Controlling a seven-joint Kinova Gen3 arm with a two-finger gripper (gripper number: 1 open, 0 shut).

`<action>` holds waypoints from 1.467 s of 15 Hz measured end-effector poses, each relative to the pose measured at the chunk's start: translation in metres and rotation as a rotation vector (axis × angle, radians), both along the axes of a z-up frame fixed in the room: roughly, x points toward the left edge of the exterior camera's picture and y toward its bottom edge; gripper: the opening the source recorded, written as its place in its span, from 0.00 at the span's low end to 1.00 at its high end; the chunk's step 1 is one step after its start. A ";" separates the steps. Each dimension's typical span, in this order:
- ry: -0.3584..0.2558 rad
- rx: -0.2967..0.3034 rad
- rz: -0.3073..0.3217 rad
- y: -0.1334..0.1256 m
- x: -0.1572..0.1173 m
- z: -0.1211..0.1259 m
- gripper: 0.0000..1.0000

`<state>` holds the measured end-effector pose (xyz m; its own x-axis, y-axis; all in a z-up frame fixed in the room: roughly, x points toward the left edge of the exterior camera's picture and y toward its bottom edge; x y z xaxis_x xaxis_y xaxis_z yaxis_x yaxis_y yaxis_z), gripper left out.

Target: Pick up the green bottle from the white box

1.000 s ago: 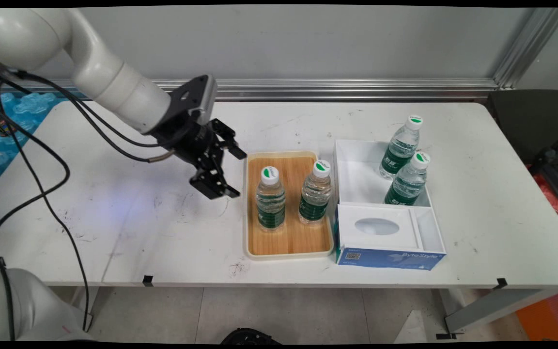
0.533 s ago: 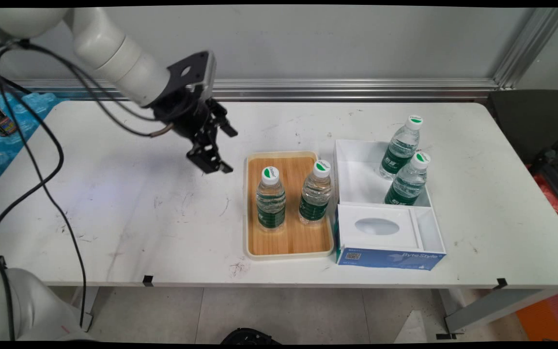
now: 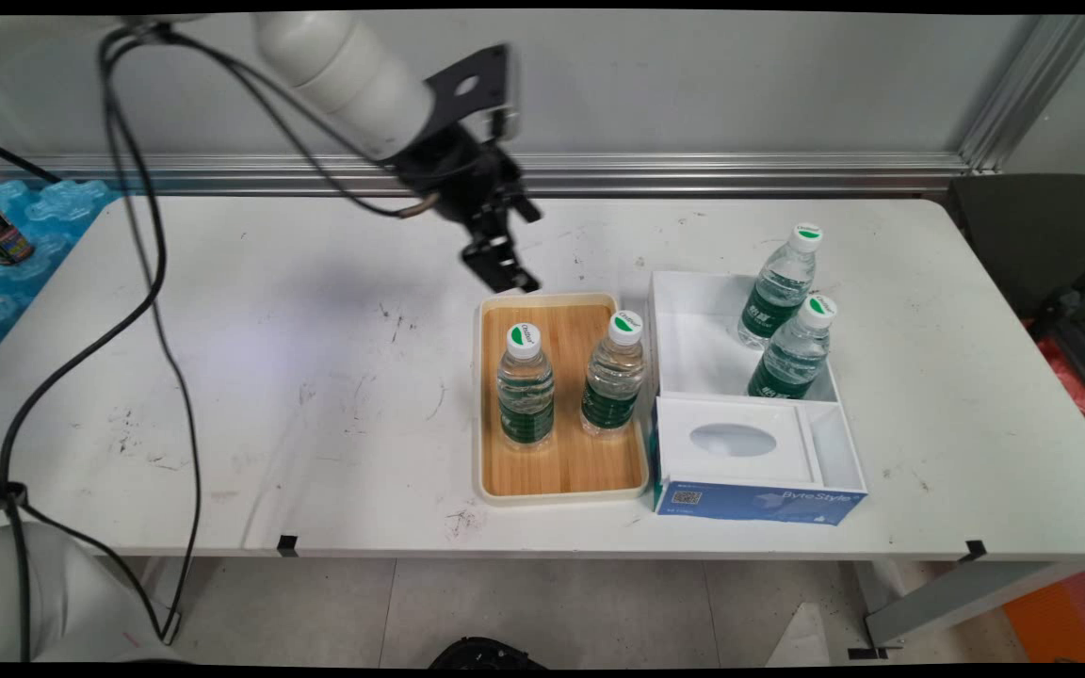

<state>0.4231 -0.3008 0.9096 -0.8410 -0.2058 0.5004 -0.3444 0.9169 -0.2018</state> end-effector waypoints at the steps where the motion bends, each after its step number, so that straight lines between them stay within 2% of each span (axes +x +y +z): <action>1: 0.008 -0.006 -0.002 -0.005 -0.010 0.002 1.00; 7: 0.088 -0.032 -0.018 -0.026 -0.076 0.008 1.00; 13: 0.175 -0.039 -0.024 -0.038 -0.130 0.007 1.00; 18: 0.210 -0.017 -0.018 -0.039 -0.156 -0.006 1.00; 22: 0.241 0.008 -0.009 -0.041 -0.179 -0.025 1.00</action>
